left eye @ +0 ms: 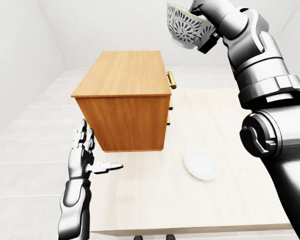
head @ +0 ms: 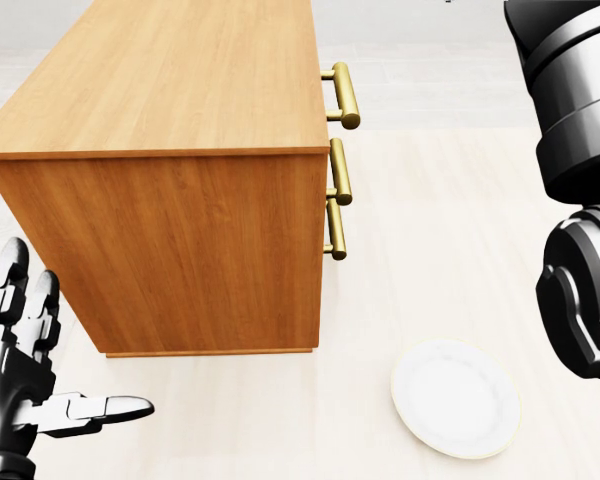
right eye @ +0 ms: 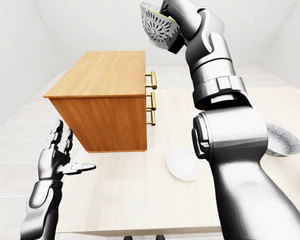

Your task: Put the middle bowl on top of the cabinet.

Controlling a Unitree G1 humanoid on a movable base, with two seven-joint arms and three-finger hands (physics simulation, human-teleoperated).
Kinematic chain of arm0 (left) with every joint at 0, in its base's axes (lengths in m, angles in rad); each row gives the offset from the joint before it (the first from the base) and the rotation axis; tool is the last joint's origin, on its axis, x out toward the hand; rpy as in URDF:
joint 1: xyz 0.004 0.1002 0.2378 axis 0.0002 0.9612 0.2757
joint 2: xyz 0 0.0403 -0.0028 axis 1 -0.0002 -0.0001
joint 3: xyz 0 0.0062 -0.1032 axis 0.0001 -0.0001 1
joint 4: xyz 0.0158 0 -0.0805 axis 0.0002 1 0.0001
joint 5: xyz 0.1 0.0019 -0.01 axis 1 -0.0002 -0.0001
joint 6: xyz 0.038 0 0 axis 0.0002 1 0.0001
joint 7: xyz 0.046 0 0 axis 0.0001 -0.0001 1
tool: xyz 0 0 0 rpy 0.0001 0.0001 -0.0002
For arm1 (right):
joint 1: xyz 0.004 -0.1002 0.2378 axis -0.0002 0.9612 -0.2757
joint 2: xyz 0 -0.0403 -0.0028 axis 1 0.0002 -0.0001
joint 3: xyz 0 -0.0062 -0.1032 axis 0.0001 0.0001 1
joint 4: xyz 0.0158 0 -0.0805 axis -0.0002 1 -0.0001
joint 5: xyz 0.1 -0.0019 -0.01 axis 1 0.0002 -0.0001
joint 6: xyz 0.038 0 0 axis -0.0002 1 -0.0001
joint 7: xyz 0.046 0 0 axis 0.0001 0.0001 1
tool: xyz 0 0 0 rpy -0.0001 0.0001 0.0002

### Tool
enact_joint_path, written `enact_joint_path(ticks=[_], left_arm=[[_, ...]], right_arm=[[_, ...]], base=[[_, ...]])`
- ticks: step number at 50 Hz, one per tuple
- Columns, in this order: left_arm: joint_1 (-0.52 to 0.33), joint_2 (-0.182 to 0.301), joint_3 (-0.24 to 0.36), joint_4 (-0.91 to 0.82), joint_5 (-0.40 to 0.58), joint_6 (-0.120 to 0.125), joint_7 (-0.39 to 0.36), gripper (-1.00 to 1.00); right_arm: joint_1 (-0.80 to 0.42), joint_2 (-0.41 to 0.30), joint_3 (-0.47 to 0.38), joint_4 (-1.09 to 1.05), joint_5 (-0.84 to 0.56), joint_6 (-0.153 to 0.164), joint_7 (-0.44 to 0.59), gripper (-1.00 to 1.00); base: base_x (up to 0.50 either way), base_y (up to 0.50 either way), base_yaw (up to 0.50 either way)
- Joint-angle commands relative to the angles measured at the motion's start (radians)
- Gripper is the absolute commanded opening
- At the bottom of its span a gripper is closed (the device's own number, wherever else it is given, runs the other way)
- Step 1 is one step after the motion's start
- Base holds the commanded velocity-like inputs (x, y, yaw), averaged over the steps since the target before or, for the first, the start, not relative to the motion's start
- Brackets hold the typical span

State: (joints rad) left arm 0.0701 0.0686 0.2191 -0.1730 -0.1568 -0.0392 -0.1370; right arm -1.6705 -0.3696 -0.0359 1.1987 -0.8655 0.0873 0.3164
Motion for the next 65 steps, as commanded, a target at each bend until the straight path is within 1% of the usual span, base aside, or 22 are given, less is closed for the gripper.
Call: enact_joint_path(ticks=[1,4,6,12,13,16,22,24,32,41,46,53,59,65], left_arm=[[0.010,-0.004,0.013,0.004,0.012,-0.033,0.007,1.00],[0.012,-0.003,0.015,0.002,0.009,-0.035,0.004,1.00],[0.014,-0.005,0.018,0.004,0.014,-0.048,0.007,1.00],[0.007,-0.003,0.020,0.032,0.013,-0.048,0.000,1.00],[0.004,-0.003,0.018,0.041,0.016,-0.048,0.000,1.00],[0.009,-0.004,0.017,0.040,0.013,-0.048,-0.004,1.00],[0.018,-0.004,0.019,0.048,0.009,-0.048,-0.012,1.00],[0.026,-0.003,0.022,0.044,0.002,-0.048,-0.019,1.00],[0.044,-0.001,0.035,-0.005,-0.016,-0.048,-0.028,1.00],[0.036,-0.004,0.036,0.007,-0.007,-0.048,-0.030,1.00],[0.032,-0.007,0.030,0.014,0.003,-0.048,-0.027,1.00],[0.036,-0.007,0.031,-0.001,-0.001,-0.048,-0.028,1.00],[0.041,-0.012,0.028,0.003,0.005,-0.048,-0.028,1.00],[0.046,-0.012,0.031,-0.005,0.003,-0.048,-0.029,1.00]], right_arm=[[-0.060,0.062,0.031,0.058,0.014,0.000,-0.068,-1.00],[-0.065,0.074,0.037,0.062,0.007,0.000,-0.066,-1.00],[-0.068,0.088,0.061,0.065,-0.018,0.000,-0.065,-1.00],[-0.073,0.111,0.084,0.068,-0.062,0.000,-0.084,-1.00],[-0.063,0.121,0.106,0.075,-0.089,0.000,-0.105,-1.00],[-0.060,0.136,0.116,0.086,-0.118,0.000,-0.111,-1.00],[-0.075,0.157,0.100,0.086,-0.139,0.000,-0.116,-1.00],[-0.093,0.171,0.074,0.083,-0.118,0.000,-0.094,-1.00],[-0.097,0.211,0.067,0.075,-0.115,0.000,-0.082,-1.00],[-0.095,0.246,0.052,0.066,-0.084,0.000,-0.093,-1.00],[-0.081,0.260,0.056,0.063,-0.075,0.000,-0.104,-1.00],[-0.068,0.280,0.056,0.054,-0.056,0.000,-0.094,-1.00],[-0.036,0.317,0.065,0.034,-0.039,0.000,-0.093,-1.00],[-0.039,0.330,0.073,0.030,-0.032,0.000,-0.087,-1.00]], base=[[0.00,0.00,0.00],[0.00,0.00,0.00],[0.00,0.00,0.00],[0.00,0.00,0.00],[0.00,0.00,0.00],[0.00,0.00,0.00],[0.00,0.00,0.00],[0.00,0.00,0.00],[0.00,0.00,0.00],[0.00,0.00,0.00],[0.00,0.00,0.00],[0.00,0.00,0.00],[0.00,0.00,0.00],[0.00,0.00,0.00]])
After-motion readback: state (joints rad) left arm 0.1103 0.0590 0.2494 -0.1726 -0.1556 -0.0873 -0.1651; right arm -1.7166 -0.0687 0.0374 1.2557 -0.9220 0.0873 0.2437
